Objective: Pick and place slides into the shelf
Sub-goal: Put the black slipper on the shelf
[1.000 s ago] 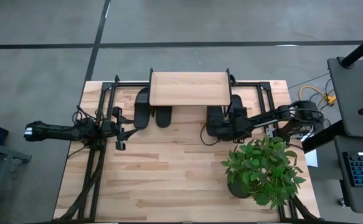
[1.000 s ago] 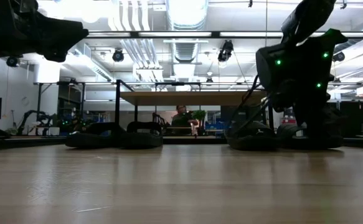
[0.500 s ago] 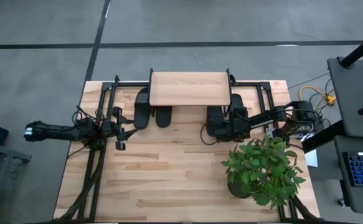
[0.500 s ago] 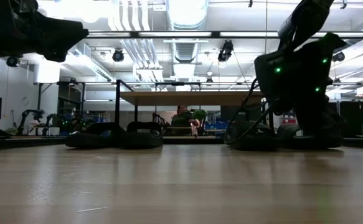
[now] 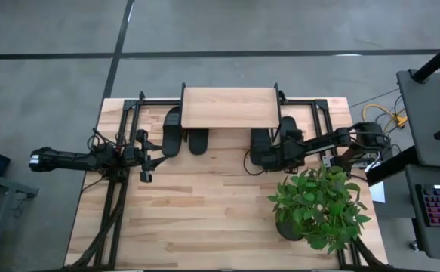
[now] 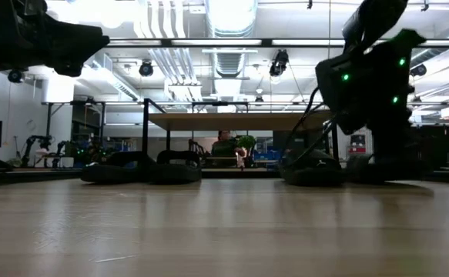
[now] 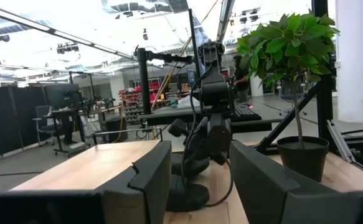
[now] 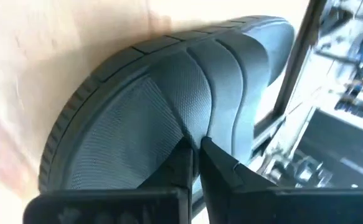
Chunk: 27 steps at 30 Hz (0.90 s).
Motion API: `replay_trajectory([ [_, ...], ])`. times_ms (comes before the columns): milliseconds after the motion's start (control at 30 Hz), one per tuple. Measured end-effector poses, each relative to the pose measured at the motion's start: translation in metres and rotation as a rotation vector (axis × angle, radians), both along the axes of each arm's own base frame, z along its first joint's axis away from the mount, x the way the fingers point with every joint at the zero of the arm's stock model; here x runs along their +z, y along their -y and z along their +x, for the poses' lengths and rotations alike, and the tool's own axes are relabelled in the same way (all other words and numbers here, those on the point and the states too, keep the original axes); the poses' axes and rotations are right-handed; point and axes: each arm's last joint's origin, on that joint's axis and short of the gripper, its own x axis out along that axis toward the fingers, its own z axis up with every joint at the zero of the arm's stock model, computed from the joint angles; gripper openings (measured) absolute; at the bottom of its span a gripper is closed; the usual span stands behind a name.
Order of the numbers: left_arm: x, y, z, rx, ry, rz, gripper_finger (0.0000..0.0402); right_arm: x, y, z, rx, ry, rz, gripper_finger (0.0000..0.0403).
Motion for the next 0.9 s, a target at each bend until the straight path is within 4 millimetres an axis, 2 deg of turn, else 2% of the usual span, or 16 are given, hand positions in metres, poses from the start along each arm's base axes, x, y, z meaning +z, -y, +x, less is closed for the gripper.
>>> replay_trajectory([
  [300,0.0,0.0,0.0,0.0,0.0,-0.001,0.0149,0.029,-0.006,-0.002,-0.111,0.157,0.087,0.0009],
  [633,0.0,0.0,0.0,0.0,-0.001,0.0,0.0149,0.071,-0.018,-0.007,-0.182,0.241,0.049,0.0009],
  [900,0.0,0.0,0.0,0.0,0.0,0.0,0.0149,0.091,-0.029,-0.009,-0.186,0.256,0.018,0.0009],
])
